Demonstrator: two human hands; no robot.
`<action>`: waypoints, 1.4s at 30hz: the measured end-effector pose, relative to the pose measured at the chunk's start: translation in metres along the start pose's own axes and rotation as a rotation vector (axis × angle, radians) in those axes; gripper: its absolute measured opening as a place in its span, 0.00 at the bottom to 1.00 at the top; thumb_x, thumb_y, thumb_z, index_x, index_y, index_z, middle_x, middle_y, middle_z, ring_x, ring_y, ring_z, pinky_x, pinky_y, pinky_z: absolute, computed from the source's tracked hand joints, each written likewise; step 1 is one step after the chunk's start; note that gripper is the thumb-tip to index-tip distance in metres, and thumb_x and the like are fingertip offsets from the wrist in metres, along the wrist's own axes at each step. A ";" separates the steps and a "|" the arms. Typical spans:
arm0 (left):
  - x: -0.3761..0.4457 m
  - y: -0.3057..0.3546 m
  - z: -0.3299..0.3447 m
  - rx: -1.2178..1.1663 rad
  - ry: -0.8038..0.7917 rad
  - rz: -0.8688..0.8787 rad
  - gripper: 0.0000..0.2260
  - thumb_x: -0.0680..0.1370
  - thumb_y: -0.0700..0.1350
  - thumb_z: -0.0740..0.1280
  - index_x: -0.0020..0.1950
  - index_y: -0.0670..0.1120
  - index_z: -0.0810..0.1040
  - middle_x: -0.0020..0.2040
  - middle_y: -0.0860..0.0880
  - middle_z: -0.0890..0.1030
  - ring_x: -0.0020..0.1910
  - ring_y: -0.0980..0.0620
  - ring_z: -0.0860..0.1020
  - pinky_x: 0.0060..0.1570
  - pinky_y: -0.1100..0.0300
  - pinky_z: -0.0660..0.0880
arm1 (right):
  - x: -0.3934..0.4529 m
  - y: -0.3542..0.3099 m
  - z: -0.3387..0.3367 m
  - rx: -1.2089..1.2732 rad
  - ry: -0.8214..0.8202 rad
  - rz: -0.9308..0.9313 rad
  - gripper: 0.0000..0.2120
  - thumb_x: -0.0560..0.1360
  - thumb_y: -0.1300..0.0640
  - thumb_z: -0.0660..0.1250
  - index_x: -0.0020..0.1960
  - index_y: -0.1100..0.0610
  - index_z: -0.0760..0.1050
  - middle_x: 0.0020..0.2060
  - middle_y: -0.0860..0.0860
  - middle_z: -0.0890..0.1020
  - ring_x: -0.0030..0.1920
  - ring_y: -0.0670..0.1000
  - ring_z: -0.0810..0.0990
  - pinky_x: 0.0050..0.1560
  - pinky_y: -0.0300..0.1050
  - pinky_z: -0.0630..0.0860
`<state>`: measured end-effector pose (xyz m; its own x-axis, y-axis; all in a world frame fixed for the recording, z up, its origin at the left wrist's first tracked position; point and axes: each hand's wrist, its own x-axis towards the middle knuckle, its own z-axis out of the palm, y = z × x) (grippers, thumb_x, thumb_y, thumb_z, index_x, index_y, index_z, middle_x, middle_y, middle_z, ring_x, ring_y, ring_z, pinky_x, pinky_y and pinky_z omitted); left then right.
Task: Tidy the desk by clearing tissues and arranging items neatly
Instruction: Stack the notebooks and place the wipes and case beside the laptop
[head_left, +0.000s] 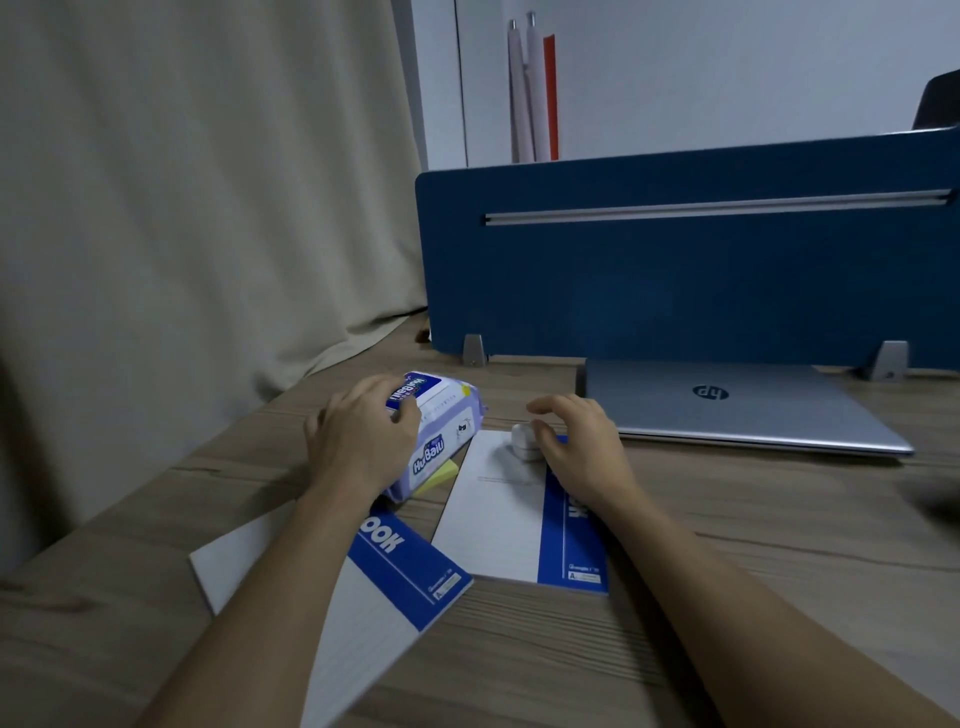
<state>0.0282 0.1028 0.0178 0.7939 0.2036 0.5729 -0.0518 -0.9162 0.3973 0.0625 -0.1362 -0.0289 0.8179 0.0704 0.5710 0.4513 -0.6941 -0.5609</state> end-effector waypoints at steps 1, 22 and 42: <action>-0.001 -0.001 -0.001 0.017 -0.030 -0.014 0.18 0.79 0.55 0.58 0.68 0.54 0.73 0.66 0.53 0.76 0.62 0.47 0.73 0.63 0.45 0.64 | -0.001 0.000 -0.001 -0.003 -0.012 0.001 0.11 0.78 0.56 0.63 0.59 0.50 0.78 0.58 0.45 0.80 0.62 0.49 0.73 0.63 0.54 0.71; -0.025 -0.028 -0.018 -0.194 -0.369 -0.142 0.46 0.66 0.60 0.77 0.76 0.61 0.52 0.71 0.54 0.55 0.68 0.44 0.63 0.57 0.44 0.71 | -0.015 -0.008 -0.011 -0.045 -0.217 -0.050 0.12 0.76 0.55 0.68 0.59 0.55 0.76 0.61 0.50 0.75 0.57 0.50 0.76 0.55 0.37 0.69; 0.016 0.001 0.039 -0.065 -0.229 -0.138 0.38 0.70 0.58 0.73 0.74 0.54 0.55 0.67 0.44 0.58 0.60 0.38 0.69 0.47 0.52 0.71 | -0.018 0.008 -0.015 -0.195 -0.232 -0.169 0.13 0.78 0.49 0.64 0.62 0.47 0.71 0.61 0.47 0.71 0.55 0.53 0.75 0.55 0.49 0.74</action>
<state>0.0642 0.0914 -0.0005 0.9120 0.2351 0.3362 0.0338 -0.8598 0.5096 0.0458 -0.1539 -0.0349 0.8070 0.3411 0.4820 0.5286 -0.7810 -0.3324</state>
